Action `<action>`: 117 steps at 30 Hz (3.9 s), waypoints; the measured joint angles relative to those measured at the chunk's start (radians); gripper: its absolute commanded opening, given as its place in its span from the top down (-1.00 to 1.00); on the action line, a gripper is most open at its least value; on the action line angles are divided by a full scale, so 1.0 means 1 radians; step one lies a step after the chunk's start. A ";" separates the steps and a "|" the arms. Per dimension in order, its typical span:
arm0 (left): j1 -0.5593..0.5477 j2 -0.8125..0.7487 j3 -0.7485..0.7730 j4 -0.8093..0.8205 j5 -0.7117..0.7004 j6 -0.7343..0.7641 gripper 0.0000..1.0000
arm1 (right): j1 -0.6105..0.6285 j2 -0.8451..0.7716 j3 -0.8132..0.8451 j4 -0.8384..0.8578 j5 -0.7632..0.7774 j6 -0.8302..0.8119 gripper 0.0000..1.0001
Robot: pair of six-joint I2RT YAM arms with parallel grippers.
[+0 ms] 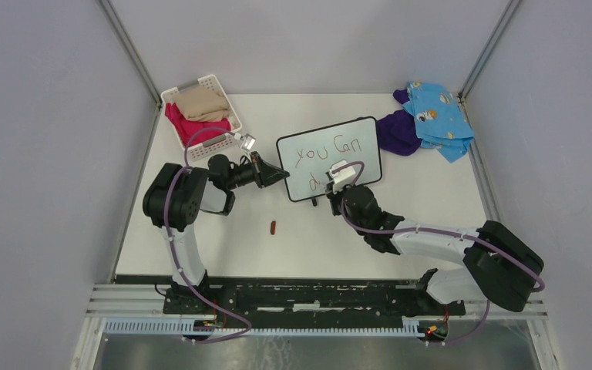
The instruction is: Write a sentence on the whiteboard
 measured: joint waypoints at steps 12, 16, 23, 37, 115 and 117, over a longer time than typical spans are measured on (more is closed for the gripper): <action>0.000 0.000 0.002 -0.005 0.000 0.000 0.76 | -0.008 -0.019 -0.026 -0.003 0.010 0.002 1.00; -0.002 0.000 0.002 -0.006 0.000 0.000 0.76 | -0.022 -0.027 -0.026 -0.005 0.012 0.002 1.00; -0.004 0.000 0.003 -0.008 0.000 0.000 0.76 | -0.029 -0.026 -0.001 -0.020 0.012 0.000 1.00; -0.004 0.000 0.003 -0.010 0.000 0.001 0.76 | -0.035 -0.010 0.032 -0.016 -0.018 0.002 1.00; -0.004 -0.004 0.009 -0.027 0.008 0.019 0.76 | -0.083 -0.144 -0.020 -0.027 -0.029 -0.007 1.00; -0.004 -0.004 0.009 -0.027 0.008 0.019 0.76 | -0.083 -0.138 -0.017 -0.024 -0.029 -0.007 1.00</action>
